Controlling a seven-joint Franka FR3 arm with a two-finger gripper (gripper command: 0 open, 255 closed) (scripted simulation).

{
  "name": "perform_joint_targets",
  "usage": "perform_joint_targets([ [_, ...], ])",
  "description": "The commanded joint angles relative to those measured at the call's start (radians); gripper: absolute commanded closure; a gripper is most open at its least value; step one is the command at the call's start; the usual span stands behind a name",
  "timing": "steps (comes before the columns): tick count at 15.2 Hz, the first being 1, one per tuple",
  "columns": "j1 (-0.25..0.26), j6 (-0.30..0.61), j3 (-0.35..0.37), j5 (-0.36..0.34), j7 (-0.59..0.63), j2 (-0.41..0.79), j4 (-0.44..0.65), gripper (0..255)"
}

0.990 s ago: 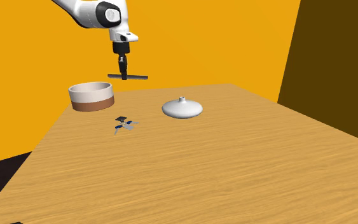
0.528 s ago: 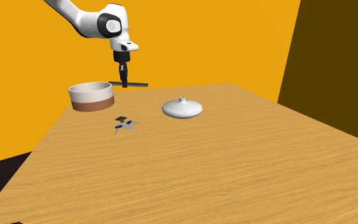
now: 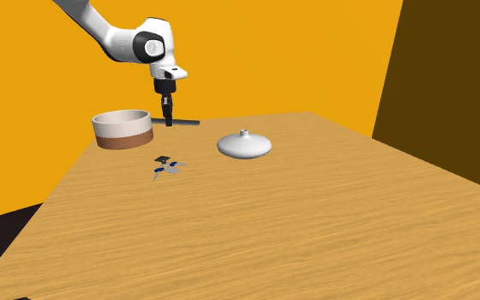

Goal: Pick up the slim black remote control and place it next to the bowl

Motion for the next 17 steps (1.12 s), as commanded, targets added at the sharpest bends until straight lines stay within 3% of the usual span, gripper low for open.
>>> perform_joint_targets([
  [1, 0.0, 0.004, 0.0, 0.0, 0.0, 0.001, -0.003, 255],
  [6, 0.0, 0.004, 0.0, 0.0, 0.0, 0.001, -0.003, 255],
  [7, 0.0, 0.004, 0.0, 0.0, 0.0, 0.001, -0.003, 0],
  [12, 0.0, 0.004, 0.0, 0.0, 0.0, 0.001, -0.003, 0],
  [17, -0.005, -0.099, 0.0, 0.002, -0.001, -0.067, 0.033, 0],
])
